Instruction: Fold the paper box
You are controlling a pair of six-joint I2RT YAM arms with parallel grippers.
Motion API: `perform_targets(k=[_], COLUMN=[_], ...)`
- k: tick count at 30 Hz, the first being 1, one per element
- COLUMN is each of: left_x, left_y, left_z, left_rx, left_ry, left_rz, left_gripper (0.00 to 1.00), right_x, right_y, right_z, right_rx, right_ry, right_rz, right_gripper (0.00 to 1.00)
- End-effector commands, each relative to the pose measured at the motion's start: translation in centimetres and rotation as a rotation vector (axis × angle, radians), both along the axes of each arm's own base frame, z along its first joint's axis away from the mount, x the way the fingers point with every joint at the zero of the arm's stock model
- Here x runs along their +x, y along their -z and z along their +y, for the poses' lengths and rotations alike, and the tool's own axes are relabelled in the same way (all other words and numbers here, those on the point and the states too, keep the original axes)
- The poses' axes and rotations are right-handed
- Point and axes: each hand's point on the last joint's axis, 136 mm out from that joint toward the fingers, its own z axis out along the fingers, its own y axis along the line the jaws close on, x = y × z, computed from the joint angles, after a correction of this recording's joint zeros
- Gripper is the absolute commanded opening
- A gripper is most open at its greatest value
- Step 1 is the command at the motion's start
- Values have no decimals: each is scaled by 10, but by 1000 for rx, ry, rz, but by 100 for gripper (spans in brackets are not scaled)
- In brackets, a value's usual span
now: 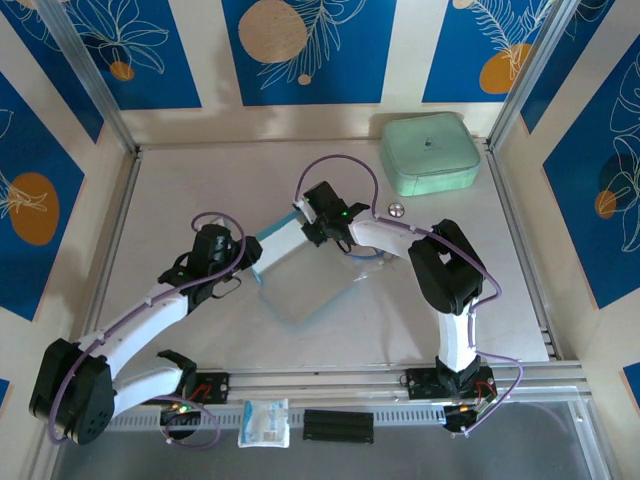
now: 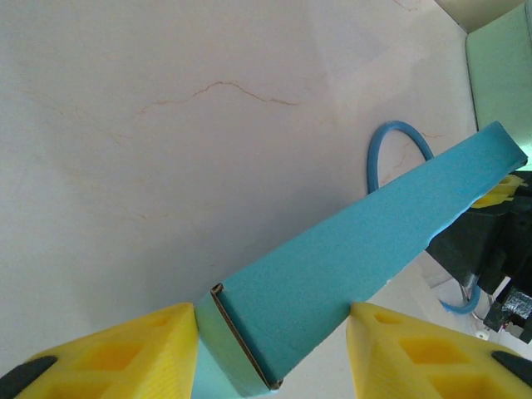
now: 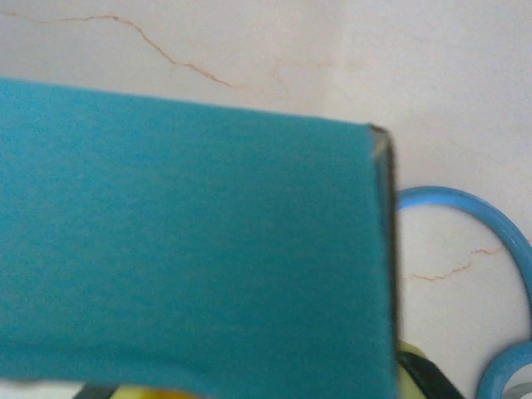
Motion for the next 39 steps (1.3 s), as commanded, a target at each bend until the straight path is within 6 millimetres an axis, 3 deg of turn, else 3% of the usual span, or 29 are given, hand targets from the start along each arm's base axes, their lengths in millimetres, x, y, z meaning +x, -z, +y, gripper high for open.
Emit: perform_targets(k=[1, 2, 6, 11, 15, 20, 26, 30, 36, 39], left_x=[-8, -7, -7, -7, -7, -7, -10, -12, -12, -12], left_y=[4, 3, 3, 2, -3, -14, -32, -38, -38, -39], left_z=[-3, -4, -4, -1, 3, 10, 23, 36, 35, 34], left_rx=[-14, -19, -22, -1, 14, 57, 112, 176, 179, 182], left_ry=[20, 22, 26, 15, 9, 1, -23, -56, -48, -34], left_rz=[21, 18, 15, 11, -4, -34, -91, -87, -80, -77], left_gripper=[49, 49, 49, 51, 58, 60, 72, 74, 75, 76], right_x=[-25, -23, -13, -14, -20, -23, -22, -25, -30, -30], right_y=[36, 34, 33, 47, 51, 48, 49, 47, 54, 47], right_z=[-22, -24, -33, -34, -33, -28, -29, -25, -21, -22], right_rx=[-104, -111, -226, -314, -305, -219, -220, -167, -106, -100], right_ry=[19, 32, 87, 120, 127, 112, 123, 119, 94, 85], right_rz=[111, 94, -18, -57, -43, -15, -37, -4, 58, 32], right_gripper=[5, 1, 0, 0, 16, 0, 0, 17, 0, 0])
